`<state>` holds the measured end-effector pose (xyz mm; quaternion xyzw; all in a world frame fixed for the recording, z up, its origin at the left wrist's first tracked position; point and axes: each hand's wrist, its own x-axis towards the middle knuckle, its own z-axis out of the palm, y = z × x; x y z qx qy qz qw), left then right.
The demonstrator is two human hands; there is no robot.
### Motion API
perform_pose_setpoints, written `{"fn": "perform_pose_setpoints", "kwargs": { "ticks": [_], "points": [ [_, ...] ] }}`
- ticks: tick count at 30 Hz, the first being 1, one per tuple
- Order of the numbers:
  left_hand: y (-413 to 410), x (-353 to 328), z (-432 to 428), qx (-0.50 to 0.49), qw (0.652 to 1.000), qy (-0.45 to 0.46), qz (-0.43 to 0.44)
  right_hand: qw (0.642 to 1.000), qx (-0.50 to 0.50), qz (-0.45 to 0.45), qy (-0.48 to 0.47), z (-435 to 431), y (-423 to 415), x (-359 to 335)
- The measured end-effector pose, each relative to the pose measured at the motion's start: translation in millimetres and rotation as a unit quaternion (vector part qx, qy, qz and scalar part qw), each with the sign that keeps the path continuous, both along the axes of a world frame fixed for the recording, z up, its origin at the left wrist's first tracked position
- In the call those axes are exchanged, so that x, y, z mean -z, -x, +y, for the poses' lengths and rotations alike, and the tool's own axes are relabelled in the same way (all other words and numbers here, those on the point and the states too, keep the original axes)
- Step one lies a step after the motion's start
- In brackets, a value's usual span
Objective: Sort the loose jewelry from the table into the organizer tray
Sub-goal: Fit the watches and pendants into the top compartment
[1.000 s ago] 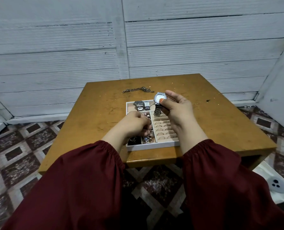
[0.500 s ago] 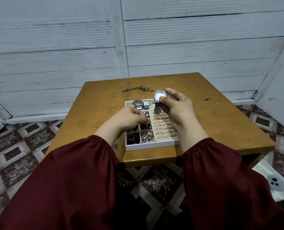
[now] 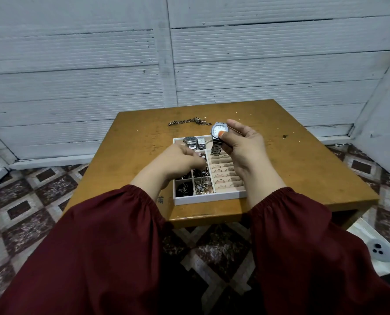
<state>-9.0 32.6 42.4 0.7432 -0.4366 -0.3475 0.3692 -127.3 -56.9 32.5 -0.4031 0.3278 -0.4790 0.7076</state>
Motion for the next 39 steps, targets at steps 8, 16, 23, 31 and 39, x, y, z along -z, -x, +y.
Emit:
{"fn": "perform_pose_setpoints", "kwargs": {
  "ticks": [8, 16, 23, 31, 39],
  "points": [
    [-1.9, 20.8, -7.6, -0.006, 0.995, -0.055, -0.08, 1.0, 0.004, 0.009, 0.012, -5.4, 2.1, 1.7],
    [0.6, 23.4, -11.1, 0.026, 0.987, -0.065, -0.142, 1.0, 0.009, 0.003, 0.01, -11.6, 1.9, 2.9],
    [-6.1, 17.9, -13.0, -0.013, 0.996, -0.008, -0.09, 1.0, 0.008, 0.013, 0.019, -14.5, -3.1, -1.2],
    [-35.0, 25.1, -22.6, -0.149, 0.981, 0.113, -0.042, 0.998, -0.031, 0.036, 0.048, -20.2, -27.4, -18.2],
    [-76.0, 51.2, -36.5, -0.235, 0.962, 0.137, 0.004, 0.992, -0.088, 0.069, 0.058, -31.2, -73.9, -31.7]
  ]
}}
